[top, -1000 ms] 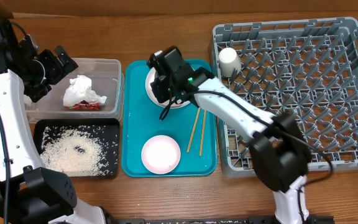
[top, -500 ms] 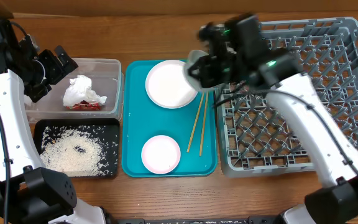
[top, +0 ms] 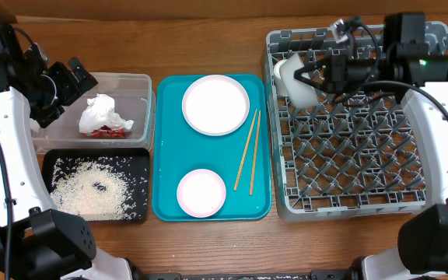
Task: Sort waste into correct bins and load items into the dishwasher
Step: 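Lift the pink bowl with the right gripper toward the rack, then lower the pink bowl into the rack's back area and release it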
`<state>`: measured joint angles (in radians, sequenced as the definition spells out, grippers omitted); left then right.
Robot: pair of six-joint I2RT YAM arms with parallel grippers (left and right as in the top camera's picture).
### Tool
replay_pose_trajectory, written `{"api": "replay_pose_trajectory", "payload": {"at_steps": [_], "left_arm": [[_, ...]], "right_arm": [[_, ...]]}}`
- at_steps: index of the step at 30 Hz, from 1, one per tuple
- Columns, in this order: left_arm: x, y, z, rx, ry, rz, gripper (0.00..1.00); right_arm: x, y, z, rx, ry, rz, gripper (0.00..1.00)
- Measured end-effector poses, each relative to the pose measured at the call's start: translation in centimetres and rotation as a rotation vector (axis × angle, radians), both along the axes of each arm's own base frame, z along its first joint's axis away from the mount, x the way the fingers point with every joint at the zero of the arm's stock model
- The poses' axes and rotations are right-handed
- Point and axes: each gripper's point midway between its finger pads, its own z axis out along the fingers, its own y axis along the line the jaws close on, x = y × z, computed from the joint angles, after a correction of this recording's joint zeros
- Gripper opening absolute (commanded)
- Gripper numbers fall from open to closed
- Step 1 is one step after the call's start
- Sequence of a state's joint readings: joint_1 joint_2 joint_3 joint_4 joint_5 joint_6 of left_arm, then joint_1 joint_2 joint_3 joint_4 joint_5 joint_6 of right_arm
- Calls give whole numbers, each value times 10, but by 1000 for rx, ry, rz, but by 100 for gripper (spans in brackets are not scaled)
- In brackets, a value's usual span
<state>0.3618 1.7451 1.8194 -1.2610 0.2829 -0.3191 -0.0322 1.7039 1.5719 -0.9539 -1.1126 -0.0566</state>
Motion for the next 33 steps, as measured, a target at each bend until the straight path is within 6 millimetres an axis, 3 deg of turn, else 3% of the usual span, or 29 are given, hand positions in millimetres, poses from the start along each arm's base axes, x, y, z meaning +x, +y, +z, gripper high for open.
{"api": "replay_pose_trajectory", "payload": {"at_steps": [2, 10, 25, 33], "left_arm": [[0, 0, 0, 0, 0, 0, 100], [0, 0, 0, 0, 0, 0, 100], [0, 0, 0, 0, 0, 0, 100], [0, 0, 0, 0, 0, 0, 100]], "right_arm": [[1, -8, -13, 52, -8, 4, 4], [6, -28, -36, 184, -58, -8, 4], [4, -25, -41, 226, -8, -1, 4], [-2, -8, -65, 191, 41, 5, 4]]}}
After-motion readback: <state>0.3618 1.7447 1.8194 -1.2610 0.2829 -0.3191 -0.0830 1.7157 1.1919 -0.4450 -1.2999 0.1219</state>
